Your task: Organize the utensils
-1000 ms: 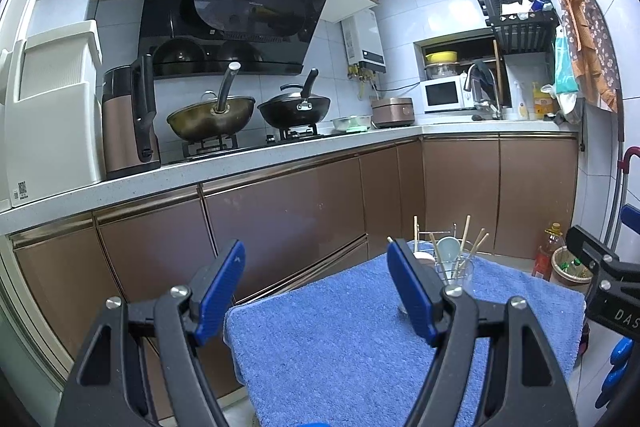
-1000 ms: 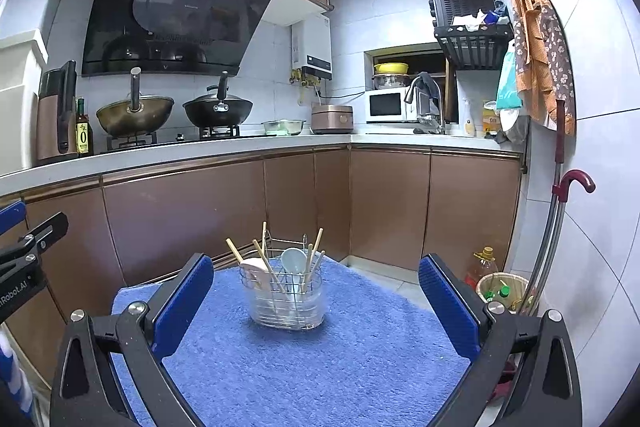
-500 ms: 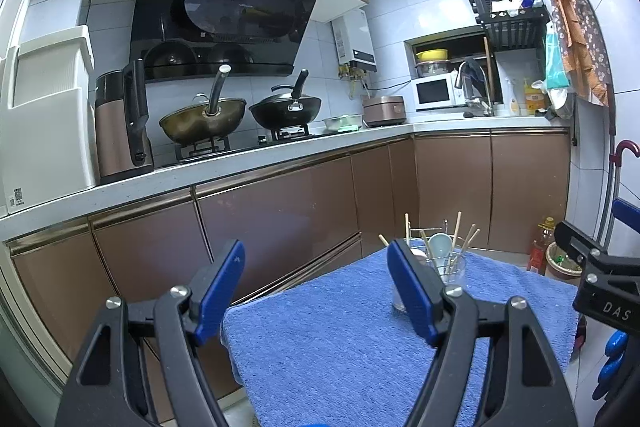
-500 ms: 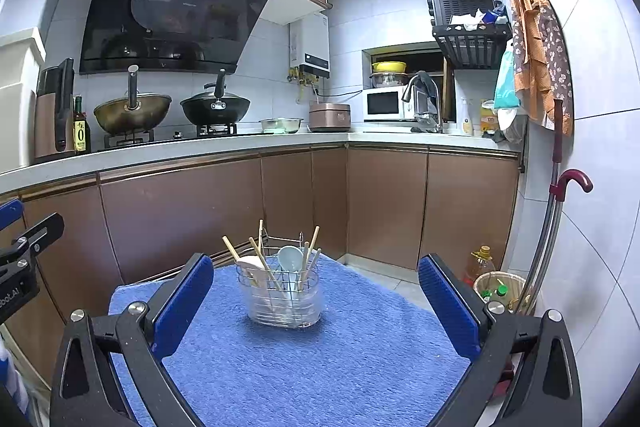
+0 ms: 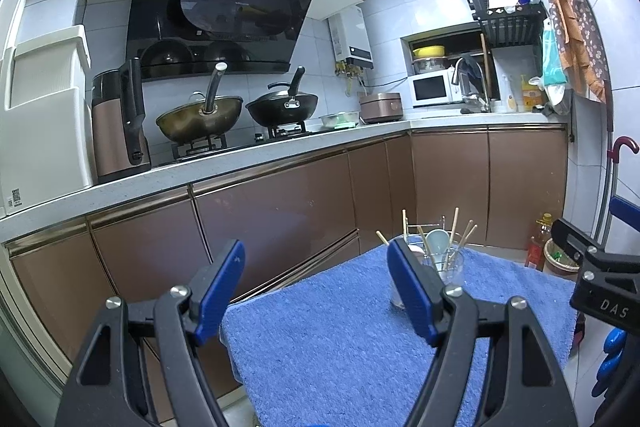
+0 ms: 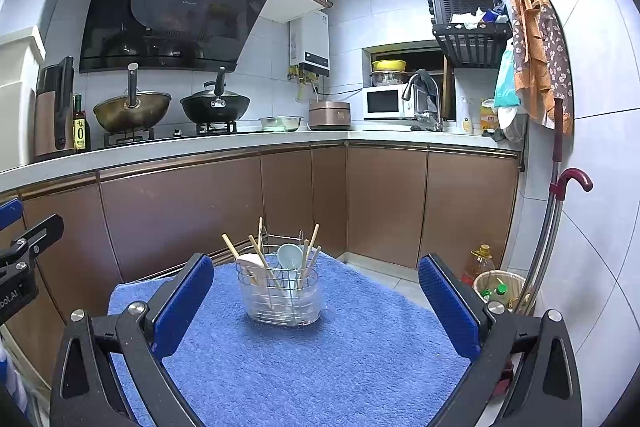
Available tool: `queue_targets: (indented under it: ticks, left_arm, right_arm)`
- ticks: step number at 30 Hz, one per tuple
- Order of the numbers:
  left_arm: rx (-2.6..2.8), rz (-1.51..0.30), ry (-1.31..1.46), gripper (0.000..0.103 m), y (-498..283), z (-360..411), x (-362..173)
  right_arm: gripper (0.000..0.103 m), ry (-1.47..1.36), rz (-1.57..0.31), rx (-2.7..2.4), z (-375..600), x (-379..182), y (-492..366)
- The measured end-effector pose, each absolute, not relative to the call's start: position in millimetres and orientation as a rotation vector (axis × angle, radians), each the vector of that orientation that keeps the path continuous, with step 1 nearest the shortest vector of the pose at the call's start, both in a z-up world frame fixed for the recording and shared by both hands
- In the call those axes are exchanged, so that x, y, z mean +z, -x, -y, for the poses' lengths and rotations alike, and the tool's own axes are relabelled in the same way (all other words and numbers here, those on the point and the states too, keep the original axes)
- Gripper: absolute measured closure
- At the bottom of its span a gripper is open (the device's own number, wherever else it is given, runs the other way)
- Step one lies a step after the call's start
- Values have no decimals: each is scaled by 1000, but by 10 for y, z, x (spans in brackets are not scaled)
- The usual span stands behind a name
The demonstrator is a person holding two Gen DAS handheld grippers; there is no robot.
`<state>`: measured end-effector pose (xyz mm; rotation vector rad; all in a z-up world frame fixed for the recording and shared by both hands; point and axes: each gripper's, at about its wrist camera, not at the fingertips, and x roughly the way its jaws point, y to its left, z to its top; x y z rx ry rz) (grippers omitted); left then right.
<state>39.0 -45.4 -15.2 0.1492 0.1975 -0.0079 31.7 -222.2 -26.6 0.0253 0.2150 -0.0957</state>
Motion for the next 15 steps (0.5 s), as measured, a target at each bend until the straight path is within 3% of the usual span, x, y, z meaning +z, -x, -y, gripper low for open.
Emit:
queue_targets:
  ticks: [15]
  left_arm:
    - [-16, -217, -144, 31, -417, 422, -164]
  right_arm:
    - [0, -19, -218, -99, 2224, -300, -318]
